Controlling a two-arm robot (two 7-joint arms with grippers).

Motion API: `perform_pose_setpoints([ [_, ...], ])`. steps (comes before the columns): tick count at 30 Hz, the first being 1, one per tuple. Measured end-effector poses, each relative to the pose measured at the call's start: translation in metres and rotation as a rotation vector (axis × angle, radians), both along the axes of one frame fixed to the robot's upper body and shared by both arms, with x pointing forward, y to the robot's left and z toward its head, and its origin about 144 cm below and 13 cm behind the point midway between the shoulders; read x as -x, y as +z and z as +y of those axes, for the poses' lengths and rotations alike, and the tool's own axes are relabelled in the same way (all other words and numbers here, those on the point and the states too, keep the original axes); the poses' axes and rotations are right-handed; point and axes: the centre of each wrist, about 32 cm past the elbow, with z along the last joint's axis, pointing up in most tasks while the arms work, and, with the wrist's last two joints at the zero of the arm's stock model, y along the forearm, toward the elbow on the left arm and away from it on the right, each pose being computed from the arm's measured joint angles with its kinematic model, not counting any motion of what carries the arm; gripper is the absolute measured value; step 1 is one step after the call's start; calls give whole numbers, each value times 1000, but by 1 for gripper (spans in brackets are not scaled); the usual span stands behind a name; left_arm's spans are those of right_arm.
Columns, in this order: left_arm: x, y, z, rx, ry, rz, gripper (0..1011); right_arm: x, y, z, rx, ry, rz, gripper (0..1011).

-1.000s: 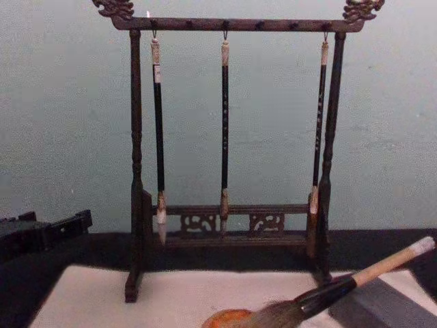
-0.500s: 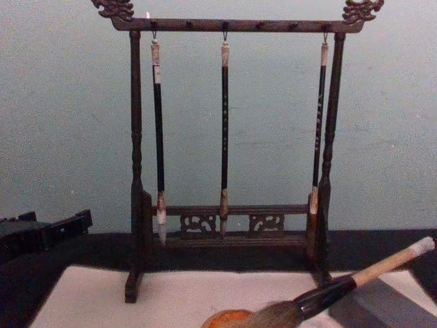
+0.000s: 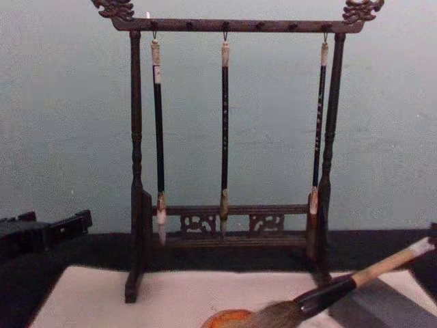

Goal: Pick up the brush from the inkstone, write on the paper, then place the brush back to its original position.

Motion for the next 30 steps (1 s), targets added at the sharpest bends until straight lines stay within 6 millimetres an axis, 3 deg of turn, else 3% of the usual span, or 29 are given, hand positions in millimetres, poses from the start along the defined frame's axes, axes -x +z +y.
perform_pose_setpoints([
  [17,0,0,0,0,0,0,1002,6,17,41,309,143,-226,1001],
  [30,0,0,0,0,0,0,1000,6,16,39,294,143,-216,1002],
])
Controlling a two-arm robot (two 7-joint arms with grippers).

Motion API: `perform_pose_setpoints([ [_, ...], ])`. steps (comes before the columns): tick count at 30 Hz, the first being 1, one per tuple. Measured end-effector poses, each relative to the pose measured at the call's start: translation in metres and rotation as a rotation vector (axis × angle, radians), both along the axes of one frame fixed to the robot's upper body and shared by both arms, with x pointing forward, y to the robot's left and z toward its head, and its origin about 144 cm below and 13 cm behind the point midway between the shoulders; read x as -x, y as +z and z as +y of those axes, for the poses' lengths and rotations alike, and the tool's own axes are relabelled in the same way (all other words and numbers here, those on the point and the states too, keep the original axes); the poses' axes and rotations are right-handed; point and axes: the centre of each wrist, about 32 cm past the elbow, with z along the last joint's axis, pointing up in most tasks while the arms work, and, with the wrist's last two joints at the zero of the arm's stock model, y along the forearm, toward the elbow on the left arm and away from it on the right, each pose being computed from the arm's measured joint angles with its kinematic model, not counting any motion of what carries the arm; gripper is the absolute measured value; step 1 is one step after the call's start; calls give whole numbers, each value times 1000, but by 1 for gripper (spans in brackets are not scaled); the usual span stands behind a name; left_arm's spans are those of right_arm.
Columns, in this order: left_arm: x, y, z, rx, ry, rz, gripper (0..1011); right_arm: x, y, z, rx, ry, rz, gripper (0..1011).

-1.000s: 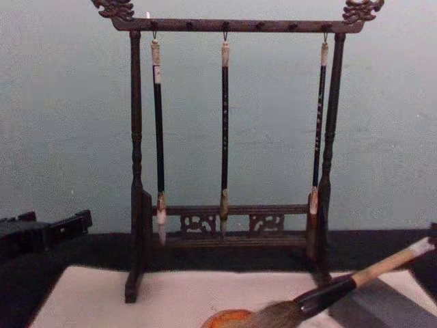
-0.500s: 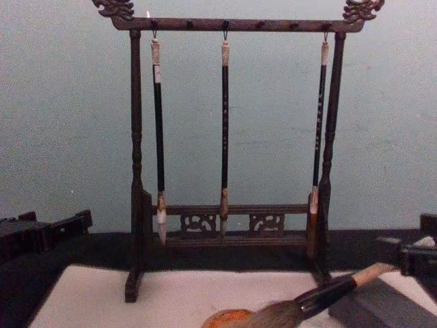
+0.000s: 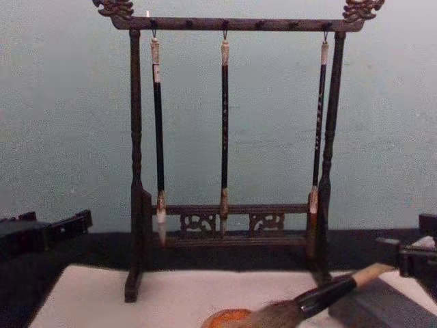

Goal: Pick up the brush from the inkstone, write on the paper, then place the brush back to its original position.

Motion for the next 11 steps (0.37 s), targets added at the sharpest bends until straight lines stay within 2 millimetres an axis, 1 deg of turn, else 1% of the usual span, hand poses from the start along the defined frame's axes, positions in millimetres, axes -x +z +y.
perform_pose_setpoints([
  [11,0,0,0,0,0,0,1002,0,0,-1,-5,0,4,1001],
])
